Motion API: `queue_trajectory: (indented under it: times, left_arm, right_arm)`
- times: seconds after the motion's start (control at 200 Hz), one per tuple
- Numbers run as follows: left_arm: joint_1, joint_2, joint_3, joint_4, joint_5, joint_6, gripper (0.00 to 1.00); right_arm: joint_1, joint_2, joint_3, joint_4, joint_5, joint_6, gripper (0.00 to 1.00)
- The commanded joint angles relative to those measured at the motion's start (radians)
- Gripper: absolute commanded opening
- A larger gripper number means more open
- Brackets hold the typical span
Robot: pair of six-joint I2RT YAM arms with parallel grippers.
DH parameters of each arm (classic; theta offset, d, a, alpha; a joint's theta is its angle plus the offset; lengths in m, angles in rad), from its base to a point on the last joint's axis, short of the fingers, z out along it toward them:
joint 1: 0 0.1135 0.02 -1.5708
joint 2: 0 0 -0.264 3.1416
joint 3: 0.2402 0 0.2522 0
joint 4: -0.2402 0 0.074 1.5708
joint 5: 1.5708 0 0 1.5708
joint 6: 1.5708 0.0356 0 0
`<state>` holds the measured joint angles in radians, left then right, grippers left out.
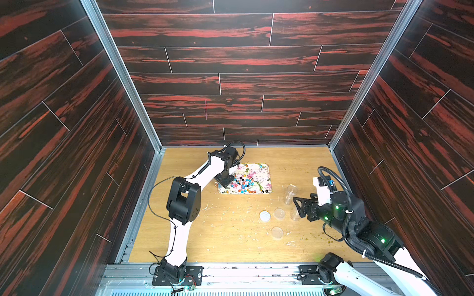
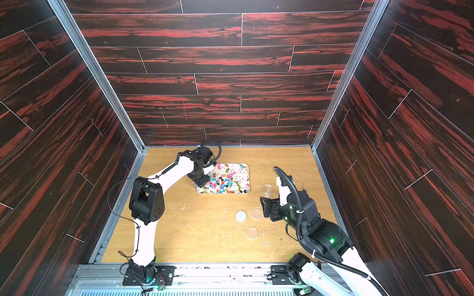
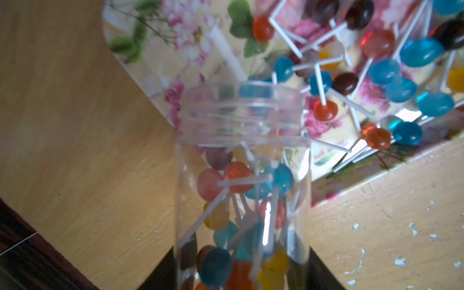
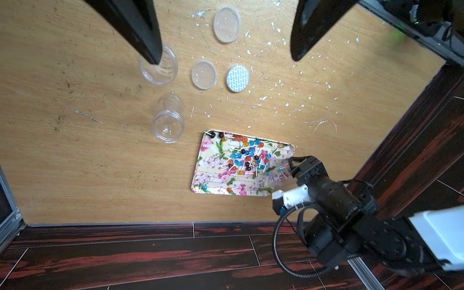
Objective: Pour the candies out of the jar
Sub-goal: 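Pour the candies out of the jar onto the tray.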
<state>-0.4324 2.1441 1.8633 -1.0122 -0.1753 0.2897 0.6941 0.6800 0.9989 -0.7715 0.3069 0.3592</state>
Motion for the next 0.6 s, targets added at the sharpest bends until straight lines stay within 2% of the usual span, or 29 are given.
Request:
queue_trajectory:
  times: [0.0, 0.321, 0.596]
  left_arm:
    - [0.000, 0.019, 0.032, -0.046, -0.035, 0.031, 0.56]
    - [-0.003, 0.048, 0.046, -0.062, -0.057, 0.061, 0.56]
    - [-0.039, 0.068, 0.055, -0.075, -0.167, 0.152, 0.56]
  right_arm:
    - [-0.002, 0.008, 0.026, -0.028, 0.012, 0.003, 0.83]
    - [-0.002, 0.024, 0.041, -0.035, 0.020, 0.001, 0.83]
    - [-0.001, 0.030, 0.037, -0.034, 0.015, -0.002, 0.83]
